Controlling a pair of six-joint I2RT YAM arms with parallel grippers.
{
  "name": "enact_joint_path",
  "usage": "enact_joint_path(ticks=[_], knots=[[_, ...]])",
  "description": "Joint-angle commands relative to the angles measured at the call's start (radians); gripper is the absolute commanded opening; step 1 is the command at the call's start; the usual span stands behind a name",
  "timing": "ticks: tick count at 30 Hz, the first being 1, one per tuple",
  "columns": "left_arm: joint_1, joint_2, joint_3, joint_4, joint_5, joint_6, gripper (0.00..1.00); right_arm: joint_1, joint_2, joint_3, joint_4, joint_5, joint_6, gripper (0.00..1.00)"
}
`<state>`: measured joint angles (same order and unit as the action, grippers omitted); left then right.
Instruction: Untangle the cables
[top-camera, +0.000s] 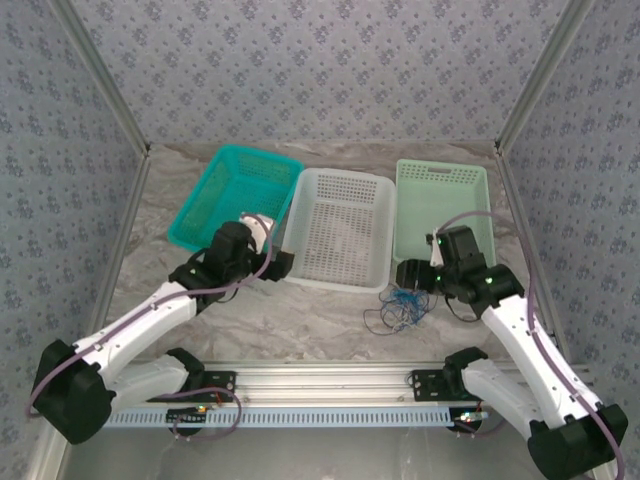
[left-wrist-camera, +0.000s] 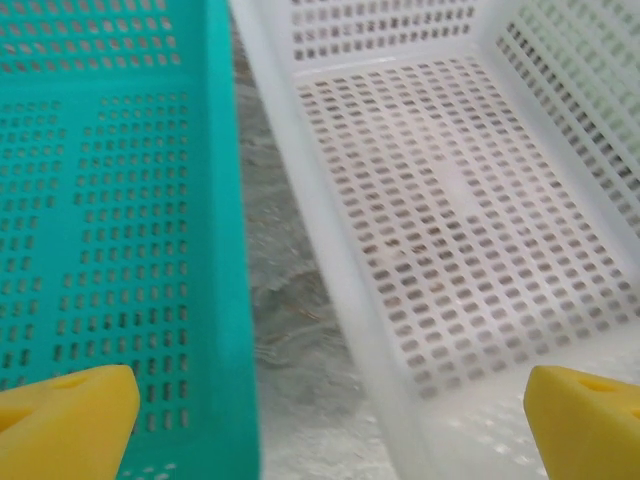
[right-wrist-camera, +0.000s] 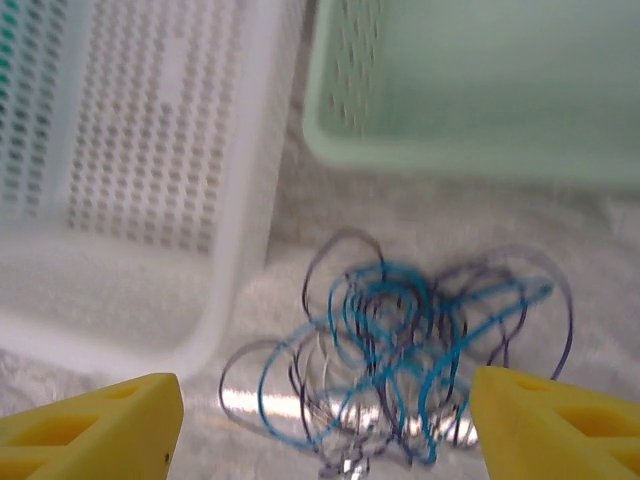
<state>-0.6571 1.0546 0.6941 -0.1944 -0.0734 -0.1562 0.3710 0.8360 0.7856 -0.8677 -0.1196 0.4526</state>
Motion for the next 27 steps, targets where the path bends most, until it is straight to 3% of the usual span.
enact_joint_path(ticks=[1,5,12,19,23,27], knots=[[-0.06,-0.018,-0.014,-0.039,-0.07,-0.048,0.99,0.072,-0.023,-0.053,-0.09,0.042,0.127,0.78],[-0.074,-0.008,-0.018,-0.09,-0.207,-0.13,0.99,0.144,-0.028,-0.099,0.012,0.076,0.18,0.78],[-0.067,0.009,0.043,-0.092,-0.284,-0.091,0.99,0.163,0.032,-0.067,0.163,0.197,0.192,0.81],[0.046,0.163,0.187,-0.166,-0.115,-0.112,0.99,0.112,0.374,0.169,0.15,0.201,0.02,0.84],[0.068,0.232,0.199,-0.106,-0.063,-0.082,0.99,0.069,0.535,0.254,0.172,0.187,-0.041,0.82],[0.082,0.365,0.302,-0.16,0.001,-0.078,0.92,-0.022,0.663,0.303,0.182,0.113,-0.089,0.73]])
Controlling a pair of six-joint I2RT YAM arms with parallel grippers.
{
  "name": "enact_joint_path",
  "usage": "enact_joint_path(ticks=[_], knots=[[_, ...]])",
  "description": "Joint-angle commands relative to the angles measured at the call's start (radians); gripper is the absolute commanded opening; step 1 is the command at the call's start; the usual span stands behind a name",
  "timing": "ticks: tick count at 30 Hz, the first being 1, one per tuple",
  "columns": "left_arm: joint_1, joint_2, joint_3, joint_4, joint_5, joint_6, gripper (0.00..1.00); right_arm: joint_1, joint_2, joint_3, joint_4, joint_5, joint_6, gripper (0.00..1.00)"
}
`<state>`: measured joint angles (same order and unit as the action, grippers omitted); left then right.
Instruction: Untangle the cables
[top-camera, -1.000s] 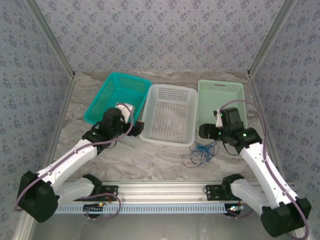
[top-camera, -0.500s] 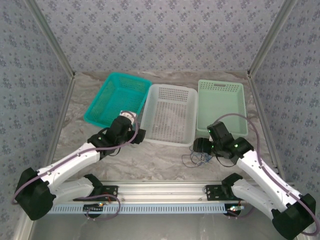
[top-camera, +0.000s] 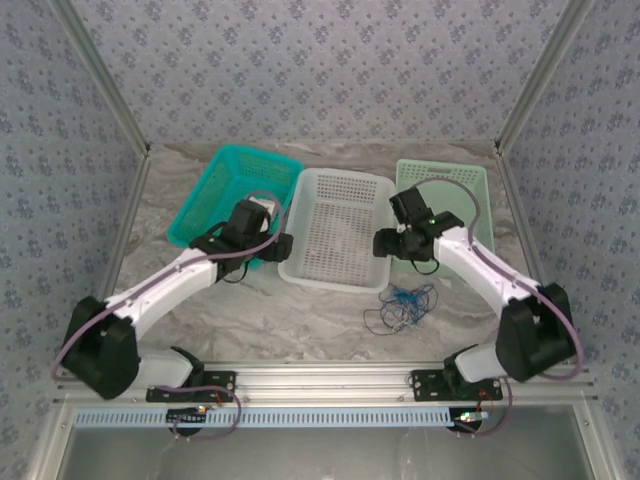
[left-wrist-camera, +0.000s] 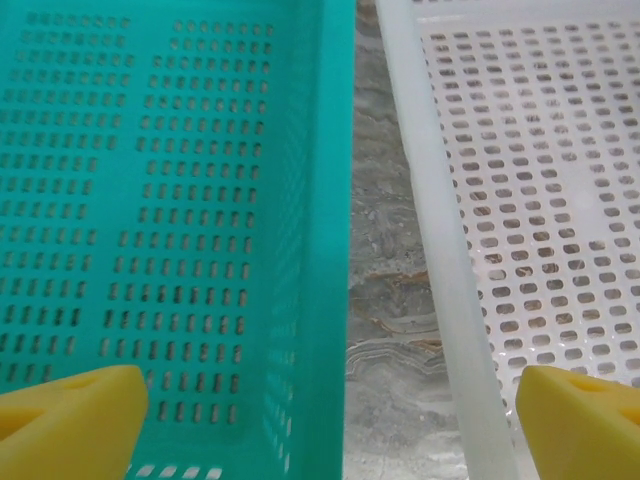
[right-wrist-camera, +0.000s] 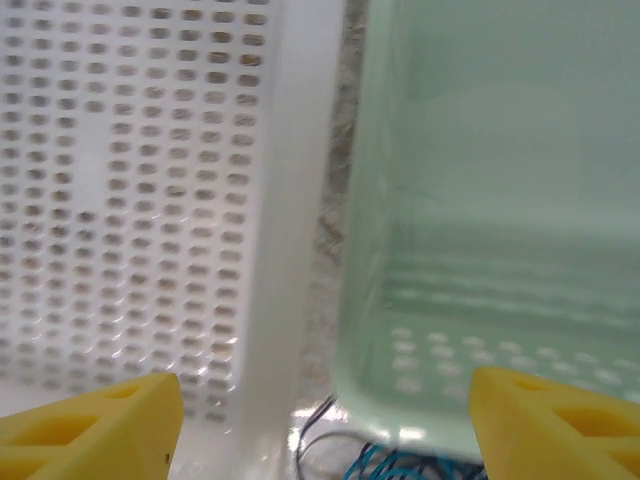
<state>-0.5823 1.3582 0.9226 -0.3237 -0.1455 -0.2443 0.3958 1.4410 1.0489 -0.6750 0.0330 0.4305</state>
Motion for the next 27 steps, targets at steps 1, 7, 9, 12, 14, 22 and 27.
enact_joint_path(ticks=[1,7,9,12,14,22,27], knots=[[0.007,0.085,0.097,-0.044,0.089,0.005,0.91,-0.059,0.081,0.053,-0.009,-0.055,-0.079,0.71],[0.011,0.212,0.166,-0.017,0.138,-0.041,0.77,-0.092,0.186,0.122,0.02,-0.094,-0.168,0.4],[0.013,0.268,0.214,-0.045,0.146,-0.058,0.71,-0.096,0.236,0.182,0.01,-0.109,-0.208,0.32],[0.013,0.315,0.255,-0.05,0.155,-0.091,0.69,-0.099,0.295,0.244,-0.003,-0.106,-0.249,0.26],[0.014,0.334,0.278,-0.058,0.136,-0.11,0.66,-0.108,0.319,0.268,0.006,-0.115,-0.271,0.22],[0.03,0.39,0.357,-0.085,0.052,-0.229,0.59,-0.142,0.412,0.392,-0.009,-0.154,-0.354,0.2],[0.039,0.415,0.407,-0.104,0.013,-0.222,0.6,-0.15,0.418,0.427,-0.04,-0.163,-0.328,0.44]])
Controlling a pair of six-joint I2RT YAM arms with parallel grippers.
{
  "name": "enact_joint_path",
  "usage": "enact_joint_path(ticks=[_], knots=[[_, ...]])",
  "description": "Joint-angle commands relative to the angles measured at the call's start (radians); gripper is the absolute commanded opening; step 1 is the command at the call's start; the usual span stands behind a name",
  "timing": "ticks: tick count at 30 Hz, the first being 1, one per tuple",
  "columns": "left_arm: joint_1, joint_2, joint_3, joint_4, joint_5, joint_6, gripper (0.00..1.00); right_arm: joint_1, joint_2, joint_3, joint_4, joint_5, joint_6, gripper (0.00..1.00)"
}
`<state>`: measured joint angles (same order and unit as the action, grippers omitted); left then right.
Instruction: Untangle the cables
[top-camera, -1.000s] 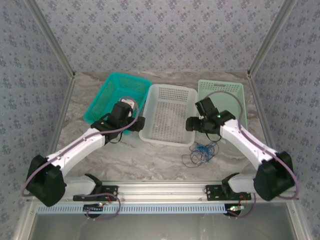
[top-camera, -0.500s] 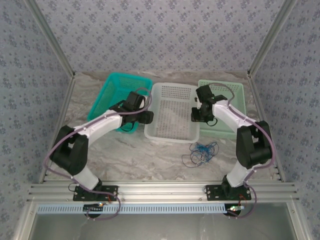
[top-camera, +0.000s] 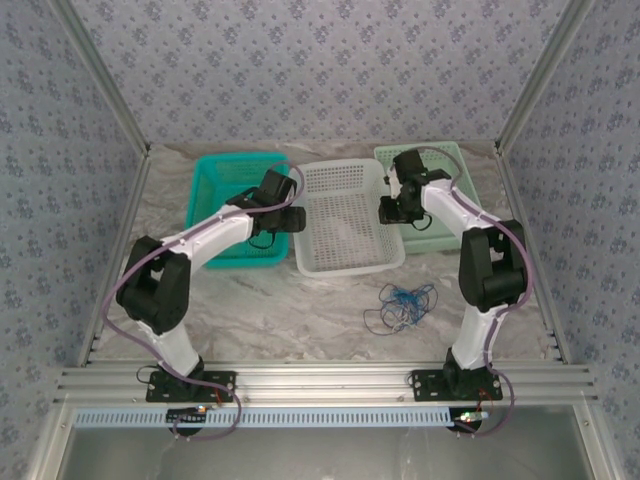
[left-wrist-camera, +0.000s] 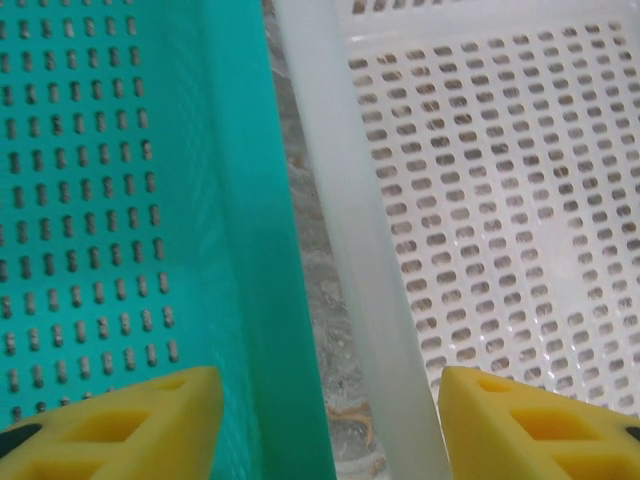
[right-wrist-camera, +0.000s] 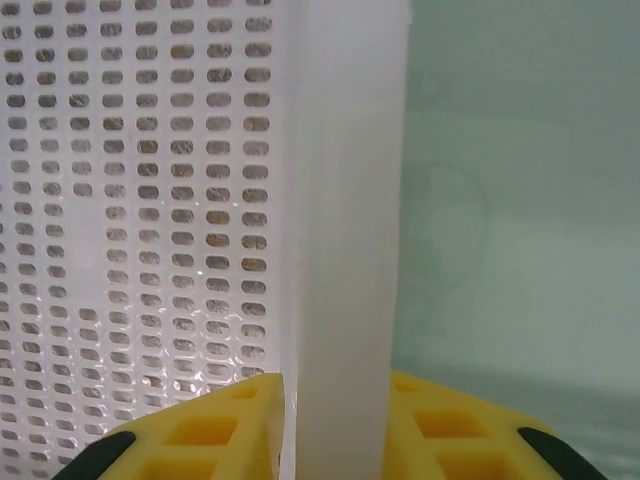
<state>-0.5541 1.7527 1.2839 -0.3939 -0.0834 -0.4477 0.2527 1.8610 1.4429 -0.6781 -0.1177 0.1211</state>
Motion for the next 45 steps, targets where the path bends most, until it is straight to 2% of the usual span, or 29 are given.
enact_joint_path(ticks=[1,4,5,7,10,12,16,18,23,27,32,35,41,45], knots=[[0.012,0.023,0.053,-0.039,-0.06,-0.012,0.61,-0.009,-0.01,0.03,-0.037,-0.008,-0.009,0.55],[0.013,0.021,0.076,-0.069,-0.09,0.009,0.68,-0.01,-0.072,0.008,-0.035,-0.004,0.025,0.74],[0.011,0.013,0.082,-0.074,-0.087,0.02,0.73,-0.009,-0.108,-0.005,-0.036,-0.001,0.044,0.77],[-0.011,-0.009,0.083,-0.075,-0.111,0.046,0.81,-0.009,-0.186,-0.045,-0.047,0.005,0.088,0.79],[-0.098,-0.055,0.082,-0.064,-0.209,0.097,0.99,-0.005,-0.316,-0.127,-0.099,0.032,0.146,0.79],[-0.16,-0.086,0.072,-0.04,-0.258,0.13,0.99,0.003,-0.428,-0.199,-0.141,0.06,0.18,0.8],[-0.216,-0.169,-0.017,0.066,-0.206,0.158,0.99,0.014,-0.664,-0.363,-0.235,0.087,0.291,0.78],[-0.217,-0.227,-0.086,0.134,-0.158,0.167,0.99,0.014,-0.762,-0.436,-0.287,0.068,0.353,0.76],[-0.218,-0.362,-0.211,0.26,-0.076,0.219,1.0,0.016,-0.867,-0.591,-0.317,0.019,0.464,0.67],[-0.218,-0.4,-0.239,0.261,-0.03,0.248,0.99,0.031,-0.877,-0.68,-0.235,-0.039,0.544,0.65],[-0.221,-0.407,-0.258,0.261,-0.016,0.229,1.0,0.038,-0.846,-0.737,-0.141,-0.02,0.556,0.63],[-0.225,-0.416,-0.268,0.278,-0.013,0.221,0.99,0.038,-0.811,-0.761,-0.061,-0.012,0.549,0.58],[-0.225,-0.424,-0.253,0.263,-0.019,0.228,0.99,0.041,-0.774,-0.781,0.026,0.028,0.536,0.4],[-0.226,-0.426,-0.25,0.265,-0.025,0.233,0.99,0.042,-0.816,-0.81,0.015,0.071,0.531,0.2]])
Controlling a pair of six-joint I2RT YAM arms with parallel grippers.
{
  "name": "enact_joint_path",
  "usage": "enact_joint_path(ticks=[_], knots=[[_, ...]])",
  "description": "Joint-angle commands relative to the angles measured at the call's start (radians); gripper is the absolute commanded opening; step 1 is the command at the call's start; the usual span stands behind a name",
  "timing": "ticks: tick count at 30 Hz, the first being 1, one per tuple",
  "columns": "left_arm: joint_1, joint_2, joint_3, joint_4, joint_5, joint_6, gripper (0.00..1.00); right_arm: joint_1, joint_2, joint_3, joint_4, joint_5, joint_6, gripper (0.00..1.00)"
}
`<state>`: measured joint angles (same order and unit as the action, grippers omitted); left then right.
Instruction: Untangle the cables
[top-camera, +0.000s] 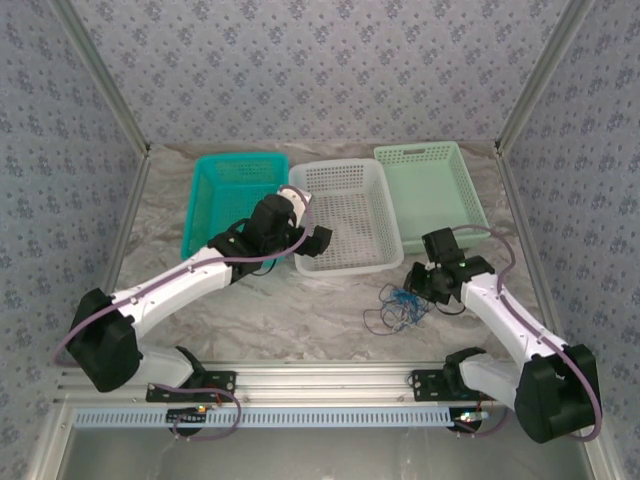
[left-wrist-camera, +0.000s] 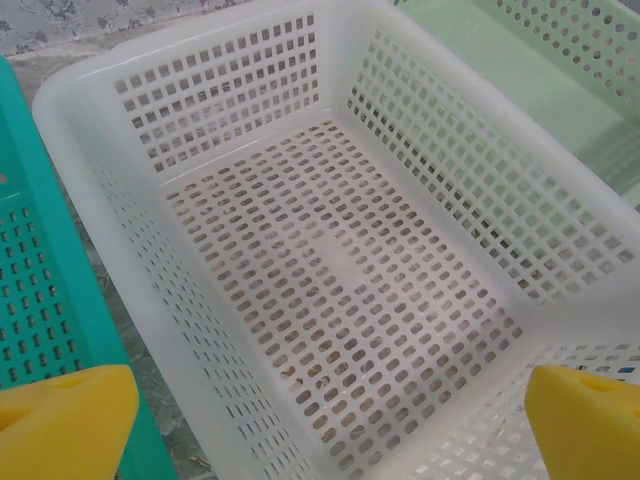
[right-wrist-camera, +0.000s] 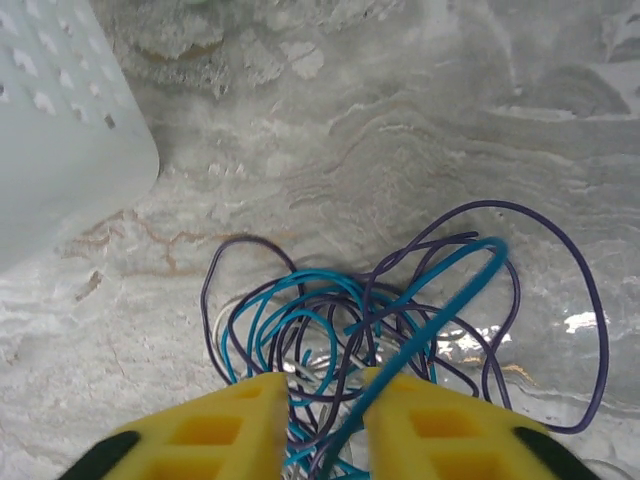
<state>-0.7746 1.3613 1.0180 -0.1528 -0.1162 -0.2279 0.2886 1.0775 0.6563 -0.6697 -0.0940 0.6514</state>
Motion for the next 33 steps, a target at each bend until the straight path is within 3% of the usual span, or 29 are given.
enact_joint_path(ticks=[1,3,7,12,19,24,33], knots=[[-0.005,-0.034,0.017,0.027,0.008,0.013,0.99,0.01,-0.053,-0.024,-0.002,0.058,0.0,0.14],[-0.006,-0.03,0.024,0.035,0.018,0.013,0.99,0.038,-0.113,-0.004,-0.051,0.115,-0.001,0.01],[-0.006,-0.014,0.034,0.069,0.06,0.006,1.0,0.114,-0.23,0.07,-0.153,0.246,-0.013,0.0],[-0.007,0.016,0.046,0.119,0.156,-0.014,0.99,0.171,-0.295,0.131,-0.185,0.264,-0.013,0.0],[-0.007,0.048,0.064,0.176,0.36,-0.055,0.99,0.227,-0.331,0.238,-0.165,0.212,-0.117,0.0],[-0.007,0.092,0.088,0.206,0.442,-0.11,0.99,0.228,-0.335,0.312,-0.16,0.15,-0.168,0.0],[-0.011,0.181,0.111,0.378,0.65,-0.213,0.94,0.228,-0.372,0.326,-0.034,0.041,-0.254,0.0]])
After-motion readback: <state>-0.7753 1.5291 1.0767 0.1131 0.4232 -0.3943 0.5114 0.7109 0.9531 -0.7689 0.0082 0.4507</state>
